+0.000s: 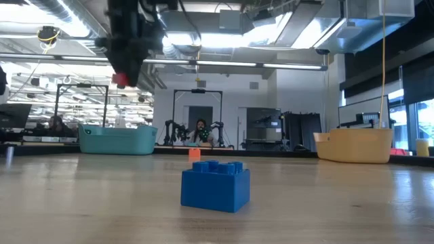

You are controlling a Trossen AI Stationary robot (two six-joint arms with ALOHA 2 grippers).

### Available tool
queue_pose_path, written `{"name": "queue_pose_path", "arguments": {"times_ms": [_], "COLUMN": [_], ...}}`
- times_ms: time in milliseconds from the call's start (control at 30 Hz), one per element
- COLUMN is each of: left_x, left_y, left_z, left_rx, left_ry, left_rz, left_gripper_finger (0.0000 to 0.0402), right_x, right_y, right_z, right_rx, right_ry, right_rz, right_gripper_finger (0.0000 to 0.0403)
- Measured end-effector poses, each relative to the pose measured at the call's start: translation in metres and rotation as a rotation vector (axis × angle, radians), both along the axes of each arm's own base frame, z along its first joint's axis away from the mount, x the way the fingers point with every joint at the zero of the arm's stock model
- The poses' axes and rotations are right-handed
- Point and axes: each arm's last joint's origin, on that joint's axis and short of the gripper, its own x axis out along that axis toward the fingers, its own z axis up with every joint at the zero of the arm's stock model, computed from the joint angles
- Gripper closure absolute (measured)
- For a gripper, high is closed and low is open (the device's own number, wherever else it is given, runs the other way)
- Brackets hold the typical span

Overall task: Sort & place blocks by color
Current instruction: Put the red game piece into the green bin

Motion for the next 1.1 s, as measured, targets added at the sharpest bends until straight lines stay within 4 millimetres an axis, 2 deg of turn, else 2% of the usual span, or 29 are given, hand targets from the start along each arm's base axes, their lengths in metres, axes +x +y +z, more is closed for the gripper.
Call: {"name": "queue_pose_path", "arguments": {"times_ms": [133, 300, 533, 900, 1100], "left_x": [-0.004, -0.020, -0.032, -0.039, -0.036], "left_y": [0.043, 0.093, 0.143, 0.190, 0.205], "left_z": [0.002, 0.003, -0.004, -0.048, -0.072], "left_rx": [0.022, 0.005, 0.031, -0.056, -0.089], "left_ry": [-0.028, -0.072, -0.157, -0.080, -0.054], "left_rz": [0.038, 0.096, 0.189, 0.274, 0.280], "left_gripper_finger": [0.0270, 0.0270, 0.0270, 0.0270, 0.0270], "right_x": [0.001, 0.001, 0.002, 0.002, 0.002], "right_y": [0.000, 0.000, 0.000, 0.000, 0.000], "right_z": [0.001, 0.001, 0.002, 0.002, 0.002], "right_rx": [0.000, 0.000, -0.001, -0.001, -0.001], "right_ry": [-0.009, -0.013, -0.029, -0.030, -0.030], "right_rz": [0.000, 0.000, -0.001, -0.001, -0.001], "right_gripper_finger": [0.0222, 0.0222, 0.0222, 0.0222, 0.0222]}}
